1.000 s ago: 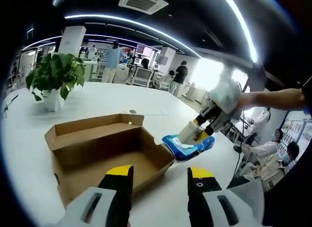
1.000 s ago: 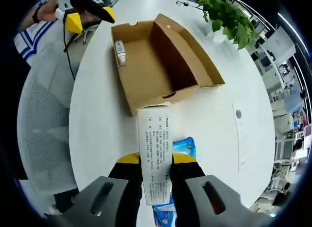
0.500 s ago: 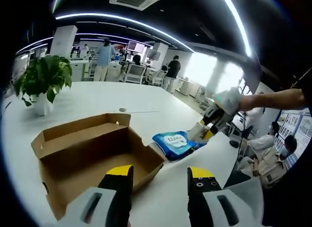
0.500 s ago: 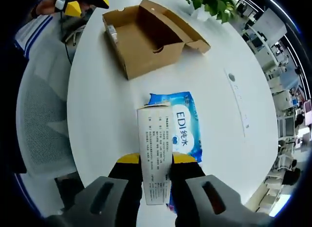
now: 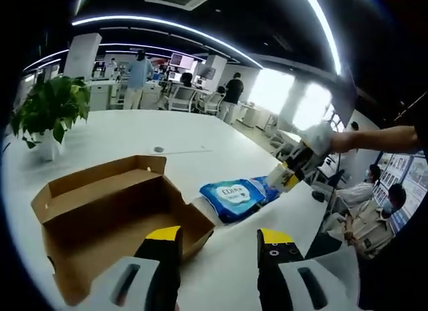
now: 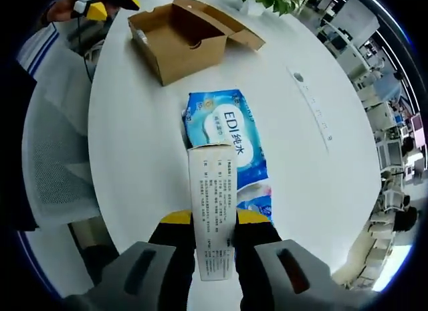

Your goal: Operate the shoe box by opening the lid, removing the specified soft item, and placing it in the target area until the item is outside and the box remains undamaged.

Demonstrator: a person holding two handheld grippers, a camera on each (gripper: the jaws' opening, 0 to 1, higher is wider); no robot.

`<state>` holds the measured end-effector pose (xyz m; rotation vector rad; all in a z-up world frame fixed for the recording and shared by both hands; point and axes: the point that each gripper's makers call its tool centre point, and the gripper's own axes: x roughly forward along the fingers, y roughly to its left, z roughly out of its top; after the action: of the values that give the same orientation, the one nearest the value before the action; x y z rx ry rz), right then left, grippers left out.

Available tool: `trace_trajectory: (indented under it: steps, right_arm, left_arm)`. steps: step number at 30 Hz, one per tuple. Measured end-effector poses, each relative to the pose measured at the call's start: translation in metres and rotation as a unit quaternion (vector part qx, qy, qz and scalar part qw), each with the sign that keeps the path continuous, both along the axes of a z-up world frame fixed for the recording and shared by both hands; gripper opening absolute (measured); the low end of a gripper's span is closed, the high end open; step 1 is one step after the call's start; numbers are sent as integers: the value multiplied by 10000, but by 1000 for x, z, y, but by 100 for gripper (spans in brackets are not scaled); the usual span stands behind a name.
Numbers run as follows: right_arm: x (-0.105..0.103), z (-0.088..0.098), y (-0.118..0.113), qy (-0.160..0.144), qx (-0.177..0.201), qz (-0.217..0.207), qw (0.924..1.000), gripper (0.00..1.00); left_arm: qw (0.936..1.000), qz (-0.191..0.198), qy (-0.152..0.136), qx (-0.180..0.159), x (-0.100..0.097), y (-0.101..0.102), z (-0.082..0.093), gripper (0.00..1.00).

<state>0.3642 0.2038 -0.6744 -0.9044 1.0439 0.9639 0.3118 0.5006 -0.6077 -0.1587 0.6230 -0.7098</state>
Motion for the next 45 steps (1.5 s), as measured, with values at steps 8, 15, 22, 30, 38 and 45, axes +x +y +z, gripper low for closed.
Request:
trace_trajectory:
  steps: [8,15,22,30,38,45]
  right_arm:
    - [-6,1,-28,16,-69,-129,9999,19]
    - [-5,1,-41,25,-106,-193,9998,19]
    - [5,-3,-46,67,-142,-157,9998,19]
    - [30,-3,-54,100,-268,-62,9996,19]
    - [61,-4,-66,103,-472,122,9988,19]
    - [87,-10,-71,64,-630,213,9978,19]
  left_arm:
    - [10000,-80,17,-17,1,-15,0,45]
    - [10000,-83,-4,-30,0,-21,3,45]
    - [10000,-4,43,-9,-3,-21,1,45]
    - [9996,239,114,23,-5,-6,-3,45]
    - [9985,519,193,27,-8,10,-7,45]
    - [9968,755,241,96,-11,29,-9,45]
